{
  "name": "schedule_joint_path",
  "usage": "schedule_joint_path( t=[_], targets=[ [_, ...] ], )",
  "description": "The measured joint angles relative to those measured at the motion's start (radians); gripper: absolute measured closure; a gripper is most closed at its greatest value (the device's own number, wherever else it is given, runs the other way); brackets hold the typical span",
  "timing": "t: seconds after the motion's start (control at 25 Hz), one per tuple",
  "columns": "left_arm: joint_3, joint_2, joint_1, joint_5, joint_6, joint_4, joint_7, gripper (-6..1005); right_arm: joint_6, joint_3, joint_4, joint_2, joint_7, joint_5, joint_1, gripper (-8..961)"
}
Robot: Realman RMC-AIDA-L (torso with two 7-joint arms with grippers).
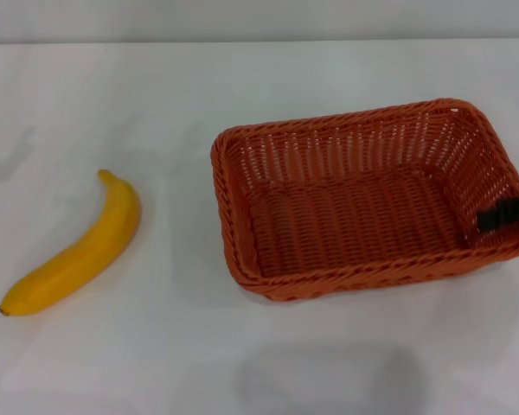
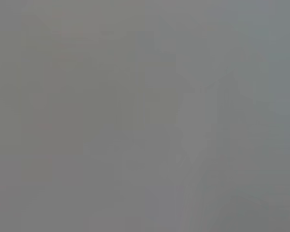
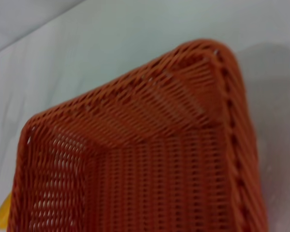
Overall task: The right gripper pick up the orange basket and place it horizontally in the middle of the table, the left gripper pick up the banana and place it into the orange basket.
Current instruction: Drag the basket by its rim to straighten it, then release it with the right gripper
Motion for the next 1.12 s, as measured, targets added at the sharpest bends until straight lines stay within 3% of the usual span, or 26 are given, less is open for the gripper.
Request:
schedule_joint_path(
  t=[0.6,0.88,1.04,1.12],
  targets=[
    [0.0,-0.038,0.03,-0.054,0.05,0.0,-0.028,189,-0.104,0.032,0.007,-0.03,-0.099,0.031,0.002,185],
    [0.0,-0.039,0.058,-0.036,0.058,-0.042,-0.078,192,-0.101,0.04,0.057,-0.115,-0.16,0.027,-0.006,187],
    [0.0,-0.04,0.078,0.014,0.076,-0.112,-0.172,194,-0.098,0.06,0.063,-0.147,-0.206,0.026,-0.009,188],
    [0.001,-0.036,0.078,0.088,0.082,-0.191,-0.286,195,-0.093,0.137,0.059,-0.161,-0.266,0.026,-0.009,189]
  ],
)
